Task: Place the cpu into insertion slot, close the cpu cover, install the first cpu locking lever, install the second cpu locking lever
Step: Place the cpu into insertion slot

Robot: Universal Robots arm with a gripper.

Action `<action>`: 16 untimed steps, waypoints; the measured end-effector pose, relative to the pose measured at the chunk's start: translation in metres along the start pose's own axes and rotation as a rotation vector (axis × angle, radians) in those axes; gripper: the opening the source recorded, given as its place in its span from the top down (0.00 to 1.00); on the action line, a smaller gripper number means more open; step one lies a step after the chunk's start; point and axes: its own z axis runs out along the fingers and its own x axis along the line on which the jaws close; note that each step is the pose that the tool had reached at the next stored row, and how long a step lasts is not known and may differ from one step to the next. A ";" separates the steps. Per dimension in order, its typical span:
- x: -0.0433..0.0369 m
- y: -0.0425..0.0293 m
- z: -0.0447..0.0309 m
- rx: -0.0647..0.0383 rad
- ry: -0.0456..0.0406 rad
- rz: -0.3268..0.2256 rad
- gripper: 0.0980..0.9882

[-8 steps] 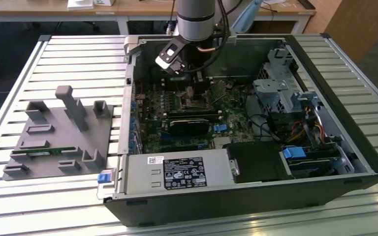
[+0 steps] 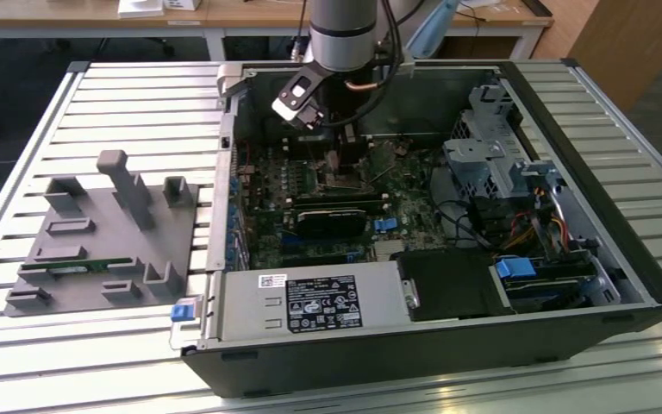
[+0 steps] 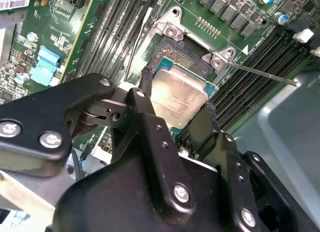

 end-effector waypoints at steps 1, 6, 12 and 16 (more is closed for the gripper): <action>0.0000 -0.0001 0.0011 0.000 0.0000 0.001 0.50; -0.0004 -0.0003 0.0028 0.000 -0.0001 0.003 0.50; -0.0005 -0.0003 0.0037 0.000 0.0001 0.003 0.50; -0.0005 -0.0005 0.0058 0.000 -0.0006 0.009 0.50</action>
